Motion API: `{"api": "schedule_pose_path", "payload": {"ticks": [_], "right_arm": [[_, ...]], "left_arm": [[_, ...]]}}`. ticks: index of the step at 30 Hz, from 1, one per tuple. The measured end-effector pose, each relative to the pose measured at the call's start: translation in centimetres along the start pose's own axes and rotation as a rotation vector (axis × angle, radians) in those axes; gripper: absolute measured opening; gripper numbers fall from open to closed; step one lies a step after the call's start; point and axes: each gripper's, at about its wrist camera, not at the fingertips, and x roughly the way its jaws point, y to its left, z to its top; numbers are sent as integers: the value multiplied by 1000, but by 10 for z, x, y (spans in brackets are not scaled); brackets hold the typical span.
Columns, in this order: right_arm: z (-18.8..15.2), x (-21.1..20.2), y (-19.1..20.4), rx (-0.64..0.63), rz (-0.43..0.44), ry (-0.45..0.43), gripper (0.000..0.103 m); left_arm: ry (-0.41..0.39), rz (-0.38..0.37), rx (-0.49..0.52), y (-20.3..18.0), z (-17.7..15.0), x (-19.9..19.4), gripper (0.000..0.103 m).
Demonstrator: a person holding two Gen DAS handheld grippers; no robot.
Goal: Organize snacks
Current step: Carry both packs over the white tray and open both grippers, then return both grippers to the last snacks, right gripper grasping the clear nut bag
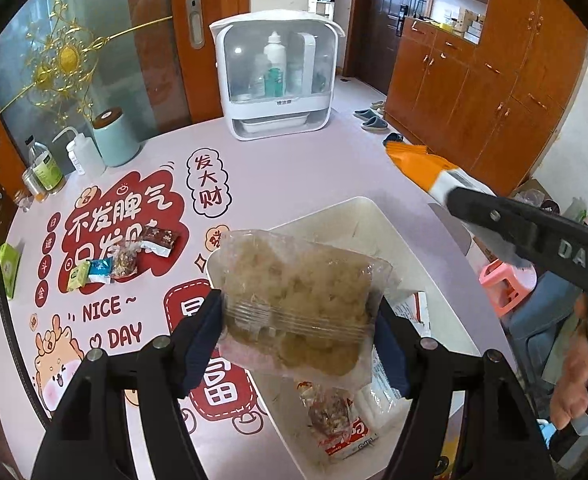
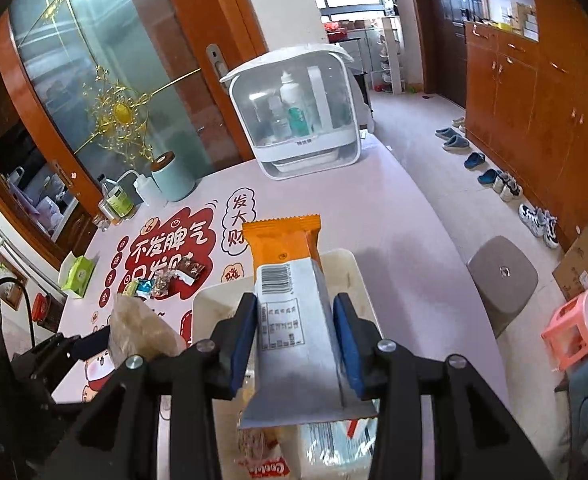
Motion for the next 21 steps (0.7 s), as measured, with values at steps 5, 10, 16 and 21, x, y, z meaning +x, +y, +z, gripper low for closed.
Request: {"api": "schedule_pose_path", "payload": {"ticks": [5, 10, 16, 21], "right_arm": [[6, 25, -1, 26, 9, 46, 54], [-1, 40, 1, 44, 24, 106, 56], [-12, 37, 10, 24, 39, 125, 56], [-19, 34, 17, 5, 52, 135, 56]], "left_arm": [[0, 10, -8, 5, -1, 4, 92], [27, 15, -33, 15, -5, 7, 92], [34, 28, -68, 28, -14, 5, 92], [32, 36, -90, 36, -20, -1, 92]]}}
